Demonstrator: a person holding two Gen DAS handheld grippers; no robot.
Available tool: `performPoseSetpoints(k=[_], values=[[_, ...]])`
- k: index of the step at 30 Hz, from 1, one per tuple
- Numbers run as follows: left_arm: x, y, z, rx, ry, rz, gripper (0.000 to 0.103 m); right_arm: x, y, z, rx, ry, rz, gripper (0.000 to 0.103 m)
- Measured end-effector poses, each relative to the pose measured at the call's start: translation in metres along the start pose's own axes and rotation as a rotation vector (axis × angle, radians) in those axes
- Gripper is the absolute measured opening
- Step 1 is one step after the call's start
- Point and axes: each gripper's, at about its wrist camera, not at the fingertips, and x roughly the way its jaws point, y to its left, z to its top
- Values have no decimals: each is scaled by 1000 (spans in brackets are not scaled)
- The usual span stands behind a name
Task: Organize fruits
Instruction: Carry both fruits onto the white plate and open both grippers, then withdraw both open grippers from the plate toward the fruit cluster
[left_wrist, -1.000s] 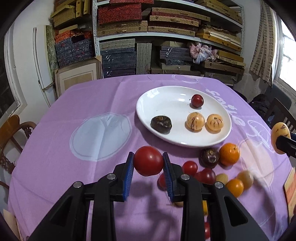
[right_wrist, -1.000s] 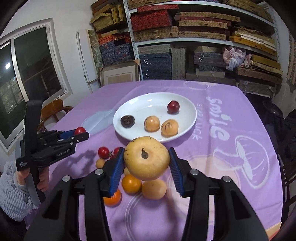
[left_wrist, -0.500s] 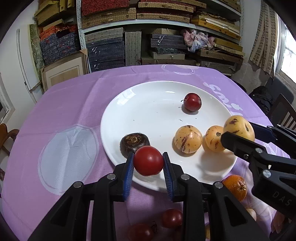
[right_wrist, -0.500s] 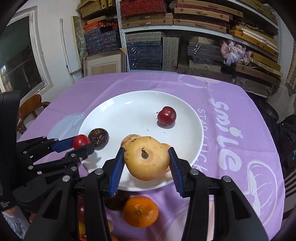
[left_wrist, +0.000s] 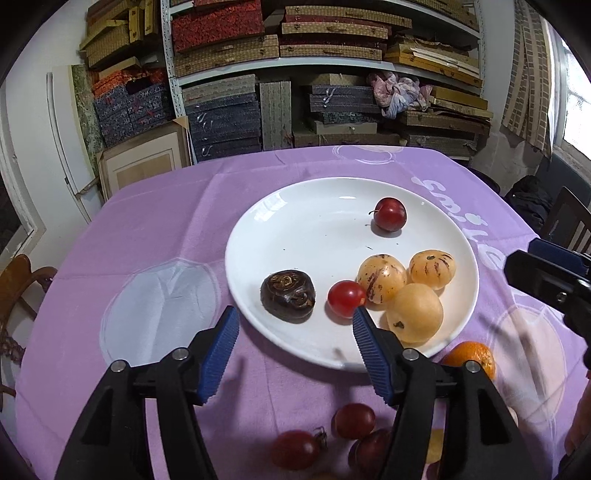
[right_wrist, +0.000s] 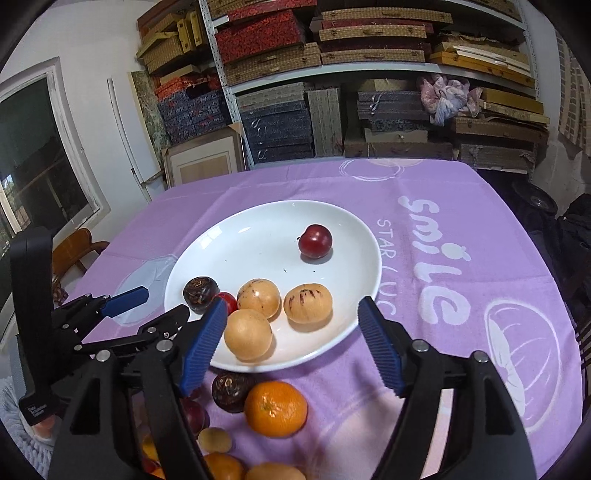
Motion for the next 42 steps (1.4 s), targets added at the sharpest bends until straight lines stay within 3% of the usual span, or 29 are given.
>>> performPoseSetpoints(k=[3, 6, 9, 12, 18, 26, 34, 39, 42], values=[[-21, 2, -11, 5, -22, 11, 72, -28, -2, -20, 16, -31, -11, 90], [-40, 4, -24, 12, -32, 16, 79, -53, -4, -41, 35, -57, -19, 95], [-59, 4, -40, 13, -52, 33, 86, -72, -4, -62, 40, -76, -40, 96], [-75, 3, -55, 16, -58, 33, 86, -86, -7, -81, 72, -79, -39, 98], [-88, -1, -89, 20, -15, 7, 90, -104, -21, -113, 144, -97, -37, 99], [-93, 3, -133, 27, 25, -20, 92, -109, -37, -119, 218, -109, -19, 99], [-97, -9, -138, 45, 33, -69, 92, -106, -26, -119, 164, -99, -22, 99], [-86, -21, -140, 81, 42, -38, 93, -106, -26, -120, 174, -99, -22, 99], [-78, -13, -139, 48, 77, -41, 93, -103, -27, -121, 180, -93, -23, 99]])
